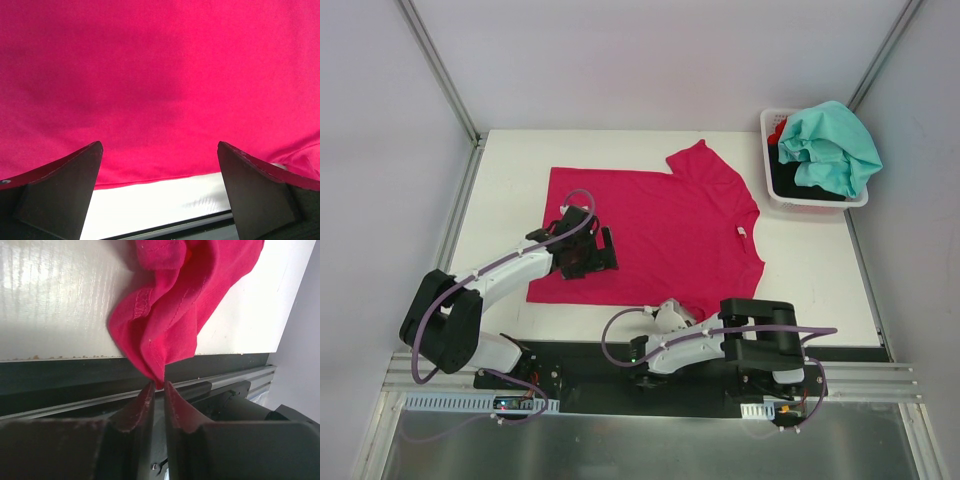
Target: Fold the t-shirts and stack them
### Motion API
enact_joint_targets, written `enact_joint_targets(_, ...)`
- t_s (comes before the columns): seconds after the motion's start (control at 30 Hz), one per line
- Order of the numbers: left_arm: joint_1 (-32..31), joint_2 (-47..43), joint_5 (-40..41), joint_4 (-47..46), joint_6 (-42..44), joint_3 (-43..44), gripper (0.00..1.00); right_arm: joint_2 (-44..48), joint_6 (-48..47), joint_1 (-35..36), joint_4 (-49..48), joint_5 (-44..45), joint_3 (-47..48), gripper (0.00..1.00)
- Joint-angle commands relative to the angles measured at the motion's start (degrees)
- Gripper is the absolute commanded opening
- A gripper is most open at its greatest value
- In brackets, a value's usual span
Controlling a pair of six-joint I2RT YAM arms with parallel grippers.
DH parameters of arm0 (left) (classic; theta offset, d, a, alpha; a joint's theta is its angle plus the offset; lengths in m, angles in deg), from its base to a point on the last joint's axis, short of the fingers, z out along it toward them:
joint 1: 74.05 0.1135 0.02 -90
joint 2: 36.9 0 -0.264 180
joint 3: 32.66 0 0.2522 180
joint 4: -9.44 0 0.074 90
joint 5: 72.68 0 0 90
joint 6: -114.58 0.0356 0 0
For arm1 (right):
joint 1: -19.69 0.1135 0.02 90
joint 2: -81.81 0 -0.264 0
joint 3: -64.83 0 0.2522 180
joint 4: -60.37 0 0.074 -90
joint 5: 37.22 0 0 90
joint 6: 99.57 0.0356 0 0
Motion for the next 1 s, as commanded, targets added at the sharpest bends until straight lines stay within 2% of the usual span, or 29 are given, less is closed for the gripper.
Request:
enact_joint_targets(0.0,-0.7,-0.1,1.4,-0.3,-0.2,1.9,0.99,1.2,0.8,0.3,2.6,0.3,1.4,0.11)
enact_joint_targets(0.03,-0.7,0.1,1.4,-0.3,-0.2,1.9,0.99,1.4,0.7,0.3,2.3,0.2,1.2,0.06)
enact_joint_targets(0.17,-0.9,0.6,1.3,-0.3,-0.3,2.1,0.99,1.6,0.5,0.3,2.1,-0.1,0.9,0.01)
enact_joint_targets(0.33,-1.0,0.7,1.4,-0.3,-0.2,2.5,0.99,1.8,-0.6,0.9,3.3,-1.0,1.2,0.01)
enact_joint_targets(0.67,-1.4,1.8,1.3,-0.4,-0.4,3.7,0.99,2.3,0.8,7.9,8.5,-6.8,-0.1,0.01)
enact_joint_targets(0.83,-1.6,2.1,1.2,-0.3,-0.1,4.2,0.99,1.1,1.6,8.8,9.2,-8.3,-1.6,0.01)
enact_joint_targets(0.87,-1.6,2.1,1.2,-0.3,-0.1,4.1,0.99,0.8,1.7,9.1,9.0,-8.7,-2.1,0.01)
enact_joint_targets(0.97,-1.6,2.1,1.3,-0.4,0.0,4.3,0.99,-0.6,0.7,9.5,9.4,-8.9,-2.0,0.16)
